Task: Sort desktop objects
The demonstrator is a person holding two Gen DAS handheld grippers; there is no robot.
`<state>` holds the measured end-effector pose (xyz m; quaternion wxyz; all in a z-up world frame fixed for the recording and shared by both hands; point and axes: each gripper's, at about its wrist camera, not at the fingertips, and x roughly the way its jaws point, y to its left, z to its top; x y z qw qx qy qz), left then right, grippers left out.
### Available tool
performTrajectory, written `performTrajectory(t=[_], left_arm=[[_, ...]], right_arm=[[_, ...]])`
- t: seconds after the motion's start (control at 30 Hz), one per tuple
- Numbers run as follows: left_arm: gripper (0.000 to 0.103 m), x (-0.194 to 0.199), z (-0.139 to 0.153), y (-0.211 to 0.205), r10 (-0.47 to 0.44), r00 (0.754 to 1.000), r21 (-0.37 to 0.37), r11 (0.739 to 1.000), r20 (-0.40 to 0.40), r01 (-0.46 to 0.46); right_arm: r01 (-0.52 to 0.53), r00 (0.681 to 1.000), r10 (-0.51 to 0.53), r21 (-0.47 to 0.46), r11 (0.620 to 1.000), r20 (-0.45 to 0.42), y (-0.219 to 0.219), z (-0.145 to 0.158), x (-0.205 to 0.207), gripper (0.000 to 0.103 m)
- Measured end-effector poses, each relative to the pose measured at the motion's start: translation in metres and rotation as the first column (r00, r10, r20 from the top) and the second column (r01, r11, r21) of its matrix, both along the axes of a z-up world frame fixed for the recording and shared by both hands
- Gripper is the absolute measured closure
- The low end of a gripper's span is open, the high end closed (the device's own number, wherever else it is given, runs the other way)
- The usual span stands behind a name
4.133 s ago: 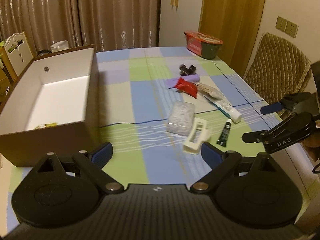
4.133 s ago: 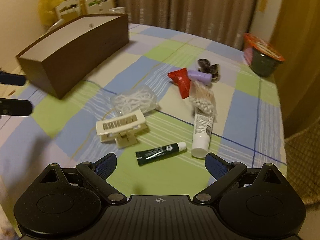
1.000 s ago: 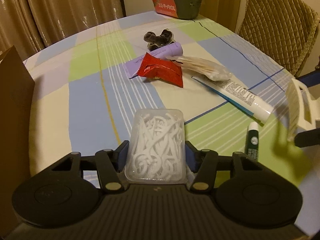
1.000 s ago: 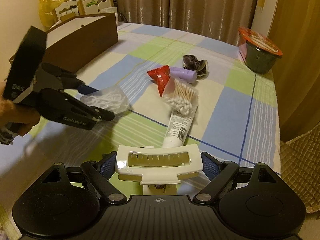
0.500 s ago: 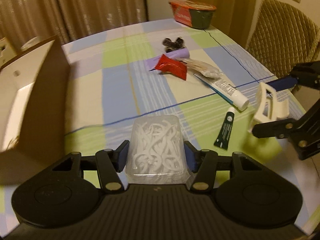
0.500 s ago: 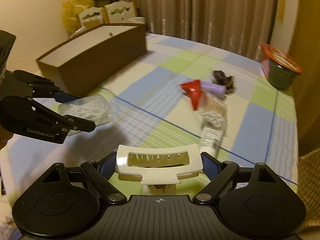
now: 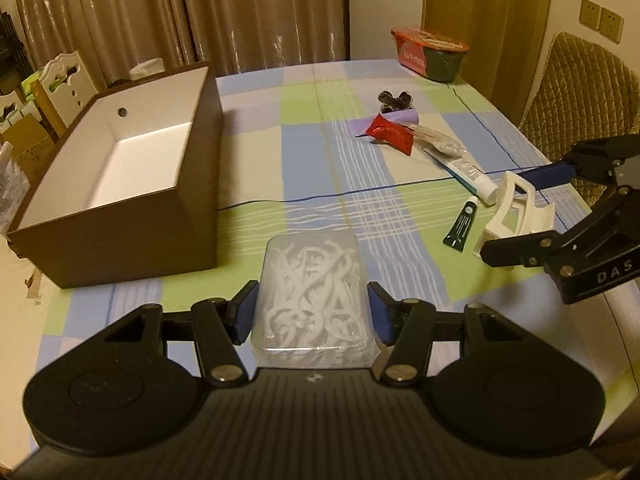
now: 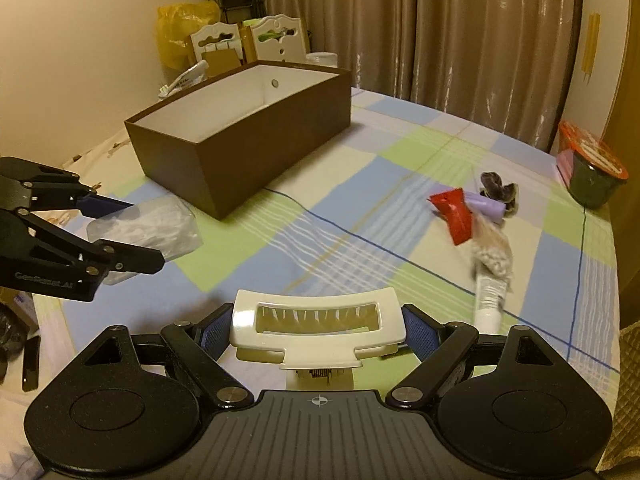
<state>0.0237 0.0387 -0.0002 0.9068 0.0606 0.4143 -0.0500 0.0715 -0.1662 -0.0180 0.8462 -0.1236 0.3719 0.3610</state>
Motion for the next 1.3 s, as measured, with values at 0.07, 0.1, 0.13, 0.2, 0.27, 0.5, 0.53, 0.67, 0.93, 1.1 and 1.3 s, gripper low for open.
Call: performTrajectory(t=[0.07, 0.1, 0.13, 0.2, 0.27, 0.5, 0.53, 0.67, 0.93, 1.1, 1.3], left_arm=[[0.051, -0.01, 0.003, 0.016, -0.004, 1.0, 0.003, 1.0, 0.005, 0.004], [0.051, -0.015, 0.005, 0.024, -0.005, 1.0, 0.004, 1.0, 0.008, 0.005], [0.051, -0.02, 0.007, 0.032, -0.007, 1.0, 0.006, 1.0, 0.01, 0.007], [0.051, -0.03, 0.01, 0.047, -0.011, 1.0, 0.009, 1.0, 0.015, 0.011], [0.051, -0.04, 0.014, 0.063, -0.014, 1.0, 0.012, 1.0, 0.02, 0.014], [0.051, -0.071, 0.025, 0.118, -0.02, 0.999, 0.022, 1.0, 0.042, 0.019], [0.051, -0.073, 0.026, 0.126, -0.016, 0.999, 0.023, 1.0, 0.045, 0.015], [0.051, -0.081, 0.029, 0.151, -0.001, 0.999, 0.018, 1.0, 0.054, 0.0], [0.051, -0.078, 0.031, 0.176, 0.061, 0.996, 0.006, 0.998, 0.061, -0.062], [0.051, -0.069, 0.035, 0.18, 0.101, 0.993, 0.001, 0.995, 0.061, -0.101], [0.051, -0.052, 0.044, 0.181, 0.135, 0.988, 0.009, 0.991, 0.079, -0.136]], right_arm=[[0.023, 1.0, -0.023, -0.001, 1.0, -0.001, 0.012, 0.003, -0.011, 0.017], [0.035, 0.999, -0.035, 0.0, 0.999, -0.004, 0.019, 0.005, -0.017, 0.017], [0.046, 0.999, -0.046, 0.002, 0.999, -0.007, 0.025, 0.006, -0.022, 0.017], [0.065, 0.998, -0.065, 0.001, 0.998, -0.009, 0.04, 0.008, -0.033, 0.017], [0.081, 0.997, -0.081, 0.004, 0.997, -0.01, 0.053, 0.01, -0.043, 0.017], [0.108, 0.994, -0.108, 0.016, 0.994, 0.006, 0.098, 0.015, -0.065, 0.017], [0.109, 0.994, -0.109, 0.017, 0.994, 0.007, 0.104, 0.016, -0.068, 0.017], [0.095, 0.995, -0.095, 0.016, 0.995, 0.013, 0.125, 0.018, -0.073, 0.017], [0.011, 0.999, -0.012, 0.021, 1.0, 0.034, 0.155, 0.025, -0.061, 0.017], [-0.044, 0.998, 0.043, 0.035, 0.998, 0.041, 0.166, 0.029, -0.042, 0.017], [-0.106, 0.993, 0.103, 0.058, 0.993, 0.064, 0.177, 0.034, -0.017, 0.017]])
